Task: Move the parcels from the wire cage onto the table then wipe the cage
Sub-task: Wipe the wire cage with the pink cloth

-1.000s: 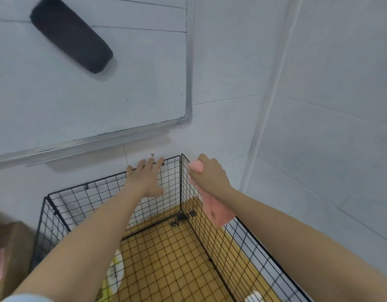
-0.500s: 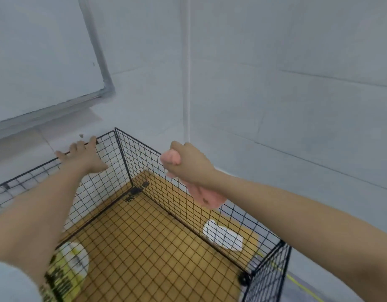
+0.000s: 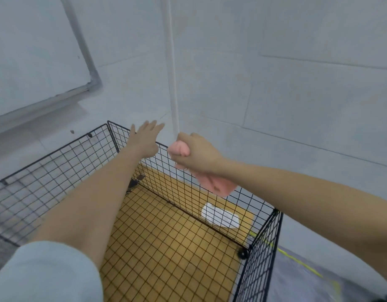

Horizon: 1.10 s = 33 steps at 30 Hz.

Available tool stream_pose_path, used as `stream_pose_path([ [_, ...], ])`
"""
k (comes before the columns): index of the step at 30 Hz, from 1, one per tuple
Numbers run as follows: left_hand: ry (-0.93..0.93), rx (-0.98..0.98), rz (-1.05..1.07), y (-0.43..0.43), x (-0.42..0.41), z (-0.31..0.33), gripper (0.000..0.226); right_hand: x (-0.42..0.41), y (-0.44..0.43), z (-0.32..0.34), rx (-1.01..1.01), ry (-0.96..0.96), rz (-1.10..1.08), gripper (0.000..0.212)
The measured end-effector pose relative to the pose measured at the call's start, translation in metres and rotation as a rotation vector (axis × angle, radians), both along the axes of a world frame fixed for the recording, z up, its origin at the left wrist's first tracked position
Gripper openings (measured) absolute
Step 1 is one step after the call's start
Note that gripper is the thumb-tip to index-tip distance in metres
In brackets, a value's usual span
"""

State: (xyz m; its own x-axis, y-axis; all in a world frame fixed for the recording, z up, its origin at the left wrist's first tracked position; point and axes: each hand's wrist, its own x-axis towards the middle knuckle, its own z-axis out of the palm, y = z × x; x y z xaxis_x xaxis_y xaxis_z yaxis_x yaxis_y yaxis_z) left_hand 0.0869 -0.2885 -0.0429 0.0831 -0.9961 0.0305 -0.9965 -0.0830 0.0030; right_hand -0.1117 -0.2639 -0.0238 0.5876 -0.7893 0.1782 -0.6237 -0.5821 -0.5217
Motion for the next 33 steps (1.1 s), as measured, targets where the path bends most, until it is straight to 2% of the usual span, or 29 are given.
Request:
stream_pose_path([
  [10,0.269,0.066,-0.116,0.011,-0.028,0.013,0.05,-0.037,0.014,-0.003,-0.044,0.032,-0.05,0.026],
  [12,0.222,0.123,-0.141,0.015,-0.042,0.014,0.046,-0.046,0.018,-0.003,-0.051,0.043,-0.053,0.026],
  [14,0.187,0.181,-0.141,0.02,-0.056,0.009,0.062,-0.057,0.024,-0.003,-0.065,0.055,-0.058,0.025],
  [16,0.134,0.156,-0.131,0.023,-0.066,0.002,0.075,-0.07,0.03,-0.002,-0.072,0.063,-0.057,0.025],
  [19,0.117,0.079,-0.104,0.027,-0.072,0.001,0.065,-0.092,0.04,0.001,-0.072,0.07,-0.059,0.024],
  [24,0.119,0.068,-0.091,0.027,-0.072,0.002,0.059,-0.121,0.052,0.003,-0.065,0.067,-0.105,0.024],
  [29,0.116,0.053,-0.079,0.026,-0.074,0.001,0.056,-0.125,0.057,0.004,-0.088,0.093,-0.116,0.019],
  [33,0.118,0.039,-0.07,0.028,-0.076,0.001,0.053,-0.121,0.05,0.007,-0.077,0.028,-0.099,0.014],
])
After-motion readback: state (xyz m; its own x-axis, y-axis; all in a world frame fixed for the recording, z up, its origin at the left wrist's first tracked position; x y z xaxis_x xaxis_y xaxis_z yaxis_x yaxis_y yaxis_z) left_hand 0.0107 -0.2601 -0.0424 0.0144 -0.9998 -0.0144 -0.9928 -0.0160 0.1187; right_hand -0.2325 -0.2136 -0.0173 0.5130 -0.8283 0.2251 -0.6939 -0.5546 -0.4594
